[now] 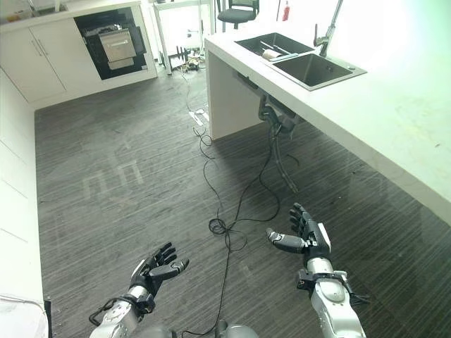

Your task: Place the dishes in the dishwasher.

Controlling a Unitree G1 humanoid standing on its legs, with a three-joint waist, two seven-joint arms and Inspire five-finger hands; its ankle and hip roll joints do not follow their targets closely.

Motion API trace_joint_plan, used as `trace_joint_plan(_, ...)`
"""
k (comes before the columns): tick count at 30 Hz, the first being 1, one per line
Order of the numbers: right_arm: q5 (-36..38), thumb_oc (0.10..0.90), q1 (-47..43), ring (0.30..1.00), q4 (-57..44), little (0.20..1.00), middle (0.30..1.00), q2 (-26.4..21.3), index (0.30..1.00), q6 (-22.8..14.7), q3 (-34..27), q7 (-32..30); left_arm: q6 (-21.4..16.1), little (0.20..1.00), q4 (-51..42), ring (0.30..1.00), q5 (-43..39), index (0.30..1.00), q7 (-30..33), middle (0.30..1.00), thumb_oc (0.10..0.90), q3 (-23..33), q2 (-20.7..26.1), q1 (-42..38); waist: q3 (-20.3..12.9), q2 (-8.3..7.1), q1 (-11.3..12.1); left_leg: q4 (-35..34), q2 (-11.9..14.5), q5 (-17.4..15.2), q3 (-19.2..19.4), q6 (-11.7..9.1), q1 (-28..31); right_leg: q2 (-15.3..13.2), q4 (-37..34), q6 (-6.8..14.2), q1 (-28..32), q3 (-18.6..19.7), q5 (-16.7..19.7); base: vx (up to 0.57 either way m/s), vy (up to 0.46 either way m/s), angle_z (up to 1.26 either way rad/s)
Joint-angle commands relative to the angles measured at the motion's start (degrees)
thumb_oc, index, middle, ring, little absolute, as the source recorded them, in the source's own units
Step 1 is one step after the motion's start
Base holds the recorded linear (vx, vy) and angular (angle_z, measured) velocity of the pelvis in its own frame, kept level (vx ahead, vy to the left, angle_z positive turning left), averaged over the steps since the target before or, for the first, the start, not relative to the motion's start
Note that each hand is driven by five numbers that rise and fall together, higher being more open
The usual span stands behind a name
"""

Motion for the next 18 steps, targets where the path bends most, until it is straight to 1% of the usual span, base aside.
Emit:
trace_joint_plan(1,0.5,0.800,-2.4,0.900,-8.4,0.900,0.900,-3.0,0.900,-5.0,-2.0,2.6,-4.4,0.900,-5.0,0.900,-2.8,0.900,-0.7,0.900,0.800,0.2,3.3,0.0,-0.2,2.49,2.3,-7.7,1.2,7.5,-2.0,-2.2,-0.5,-2.6,4.6,10.2,-1.3,-0.6,-2.1,0.62,0.331,-0.62)
trace_joint_plan(2,0.1,0.800,-2.1,0.900,-9.0,0.900,0.900,-3.2,0.900,-5.3,-1.1,5.3,-5.6,0.900,-4.9,0.900,-3.8,0.900,0.3,0.900,0.800,0.6,3.1,1.3,-0.6,3.77,3.7,-7.7,3.3,5.5,-6.3,-3.5,-8.3,-0.5,4.6,10.3,0.8,0.5,-4.1,0.67,0.314,-0.77)
trace_joint_plan(3,-0.7,0.800,-1.5,0.900,-9.1,0.900,0.900,-3.7,0.900,-6.0,-1.0,7.0,-7.4,0.900,-3.6,0.900,-3.8,0.900,-0.5,0.900,0.800,1.4,2.6,2.1,-0.7,4.24,4.3,-7.7,5.0,5.9,-6.1,-4.3,-11.9,0.6,4.6,10.0,3.3,0.8,-6.6,0.66,0.300,-1.00)
trace_joint_plan(4,-0.8,0.800,-1.4,0.900,-9.1,0.900,0.900,-3.8,0.900,-6.1,-1.1,7.3,-7.6,0.900,-3.4,0.900,-3.8,0.900,-0.7,0.900,0.800,1.6,2.5,2.1,-0.7,4.35,4.4,-7.7,5.3,6.0,-5.8,-4.4,-12.2,0.7,4.6,9.9,3.8,0.7,-7.0,0.43,0.209,-0.62)
trace_joint_plan(5,-0.9,0.800,-1.3,0.900,-9.6,0.900,0.900,-4.1,0.900,-6.2,-1.3,7.9,-7.7,0.900,-3.4,0.900,-3.7,0.900,-1.0,0.900,0.800,2.1,2.4,2.1,-0.8,4.66,4.4,-7.7,5.7,6.5,-4.4,-4.2,-11.7,0.8,4.6,9.9,4.5,0.1,-7.7,0.25,0.140,-0.39)
trace_joint_plan(7,-0.9,0.800,-1.3,0.900,-9.8,0.900,0.900,-4.5,0.900,-6.2,-1.3,8.3,-7.6,0.900,-3.2,0.900,-3.9,0.900,-1.4,0.900,0.800,2.8,2.5,2.0,-0.8,4.67,4.4,-7.7,5.7,5.9,-3.4,-3.8,-11.1,0.5,4.6,9.9,5.1,0.0,-8.0,0.32,0.190,-0.29)
trace_joint_plan(9,-1.3,0.800,-1.0,0.900,-10.8,0.900,0.900,-4.3,0.900,-5.4,-1.2,9.2,-7.1,0.900,-3.2,0.900,-4.9,0.900,-0.6,0.900,0.800,3.9,2.9,1.1,-1.4,4.92,4.1,-7.7,5.7,5.5,-1.9,-2.5,-8.8,-0.2,4.6,10.3,7.4,-0.5,-8.9,0.45,0.280,-0.47)
trace_joint_plan(11,-1.1,0.800,-0.7,0.900,-11.1,0.900,0.900,-3.7,0.900,-5.1,-1.2,8.6,-6.4,0.900,-3.1,0.900,-4.5,0.900,-0.6,0.900,0.800,4.3,3.6,0.3,-1.8,4.40,4.1,-7.7,4.6,4.6,-0.8,-1.5,-6.7,-1.0,4.6,11.0,9.4,-0.8,-9.6,0.31,0.199,-0.27)
trace_joint_plan(12,-0.8,0.800,-0.7,0.900,-11.2,0.900,0.900,-3.4,0.900,-4.9,-1.4,8.2,-6.3,0.900,-3.2,0.900,-4.4,0.900,-0.6,0.900,0.800,4.2,3.9,0.1,-2.3,3.98,4.3,-7.7,3.5,4.1,-0.6,-0.7,-6.2,-1.4,4.6,11.6,10.3,-0.8,-8.8,0.42,0.258,-0.17)
trace_joint_plan(13,-0.3,0.800,-1.1,0.900,-11.8,0.900,0.900,-2.7,0.900,-4.0,-1.4,7.5,-5.6,0.900,-3.8,0.900,-4.2,0.900,-0.9,0.900,0.800,4.2,4.5,-0.3,-3.2,2.72,4.6,-7.7,0.8,2.5,-0.4,1.1,-5.2,-2.8,4.6,13.2,11.5,-1.0,-5.4,0.45,0.291,0.05)
trace_joint_plan(14,-0.6,0.800,-1.5,0.900,-11.9,0.900,0.900,-1.9,0.900,-3.6,-1.0,6.7,-5.5,0.900,-3.9,0.900,-4.1,0.900,-1.0,0.900,0.800,4.0,4.8,-0.7,-3.6,2.23,4.5,-7.7,-0.5,1.6,-0.2,2.1,-4.3,-3.5,4.6,14.5,11.9,-1.5,-1.9,0.49,0.316,0.46)
trace_joint_plan(15,-1.8,0.800,-2.0,0.900,-11.6,0.900,0.900,-0.5,0.900,-3.7,-0.4,5.6,-5.6,0.900,-3.6,0.900,-3.9,0.900,-1.4,0.900,0.800,3.8,5.1,-1.4,-4.2,2.16,4.4,-7.7,-1.8,0.8,-1.1,3.0,-3.4,-3.6,4.6,16.3,12.5,-2.2,4.0,0.50,0.330,0.60)
trace_joint_plan(16,-2.3,0.800,-2.8,0.900,-11.3,0.900,0.900,0.8,0.900,-3.6,0.4,4.6,-5.4,0.900,-3.5,0.900,-3.2,0.900,-1.1,0.900,0.800,3.5,5.2,-2.4,-4.6,2.48,4.7,-7.7,-3.4,-0.1,-3.0,4.0,-2.7,-2.6,8.3,17.8,12.0,-2.8,11.3,0.46,0.310,0.75)
trace_joint_plan(17,-2.4,0.800,-3.0,0.900,-11.3,0.900,0.900,1.4,0.900,-3.5,0.7,4.4,-5.4,0.900,-3.5,0.900,-2.4,0.900,-0.9,0.900,0.800,3.3,5.3,-2.8,-4.7,2.90,5.1,-7.7,-3.9,-0.6,-3.8,4.5,-2.3,-2.2,14.8,18.6,10.8,-3.3,14.5,0.44,0.323,0.85)
trace_joint_plan(18,-2.9,0.800,-3.2,0.900,-11.3,0.900,0.900,2.2,0.900,-3.3,1.1,4.5,-5.6,0.900,-3.4,0.900,-0.7,0.900,-0.2,0.900,0.800,2.7,5.3,-3.5,-4.5,3.61,5.5,-7.7,-4.5,-1.4,-4.8,5.1,-1.3,-2.9,24.3,19.3,6.8,-3.6,17.4,0.38,0.341,0.79)
